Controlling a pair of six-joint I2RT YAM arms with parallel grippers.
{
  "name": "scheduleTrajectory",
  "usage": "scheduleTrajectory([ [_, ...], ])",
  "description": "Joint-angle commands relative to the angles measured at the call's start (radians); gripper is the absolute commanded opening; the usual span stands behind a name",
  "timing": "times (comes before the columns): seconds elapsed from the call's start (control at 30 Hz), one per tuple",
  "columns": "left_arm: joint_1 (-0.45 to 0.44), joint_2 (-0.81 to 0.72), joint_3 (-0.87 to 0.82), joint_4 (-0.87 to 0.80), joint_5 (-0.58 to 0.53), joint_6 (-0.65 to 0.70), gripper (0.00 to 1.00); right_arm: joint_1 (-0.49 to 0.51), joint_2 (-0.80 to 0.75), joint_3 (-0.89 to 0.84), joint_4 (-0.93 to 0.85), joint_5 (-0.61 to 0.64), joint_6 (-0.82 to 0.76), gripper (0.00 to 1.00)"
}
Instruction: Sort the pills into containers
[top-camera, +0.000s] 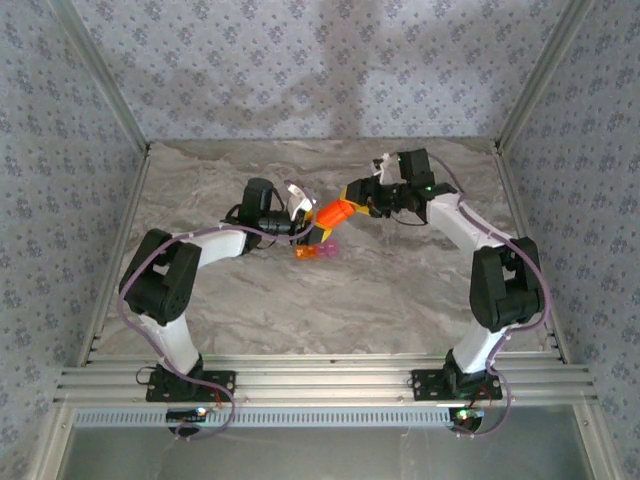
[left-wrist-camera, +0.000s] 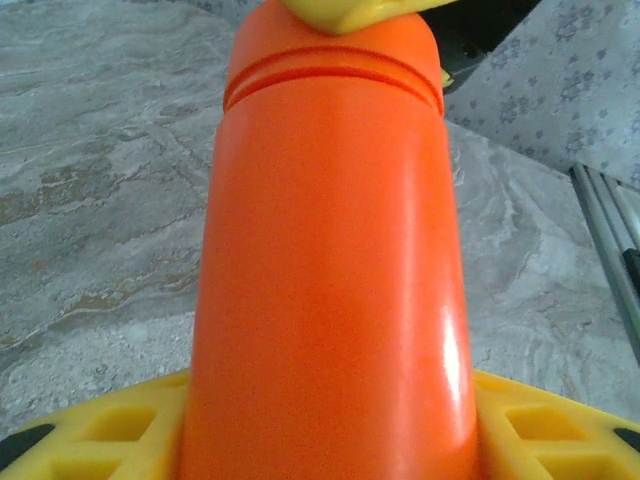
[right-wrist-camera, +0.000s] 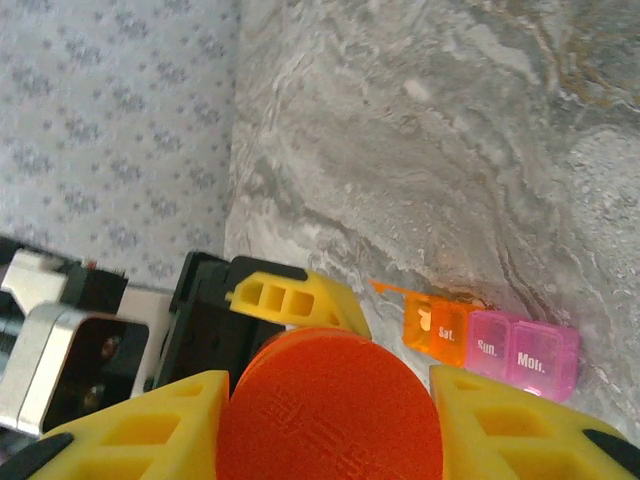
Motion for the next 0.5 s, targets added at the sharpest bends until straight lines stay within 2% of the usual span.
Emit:
scheduleTrajectory([
  [0.0,-0.016,-0.053,0.037,0.094,-0.041,0.024,0.00,0.050,-0.012,-0.054,0.042,0.041,0.142,0.40],
  [0.23,-0.017,-0.033,0.040,0.126,-0.030,-0.003,0.00,0.032,-0.035,-0.045,0.054,0.024,0.149,0.44],
  [0.3,-0.014,-0.027,0.039,0.144,-0.022,-0.020,0.00,0.004,-0.058,-0.042,0.052,0.015,0.136,0.51],
  [0.47,0.002,-0.008,0.035,0.201,0.020,-0.080,0.00,-0.068,-0.165,-0.048,0.023,0.013,0.070,0.77],
])
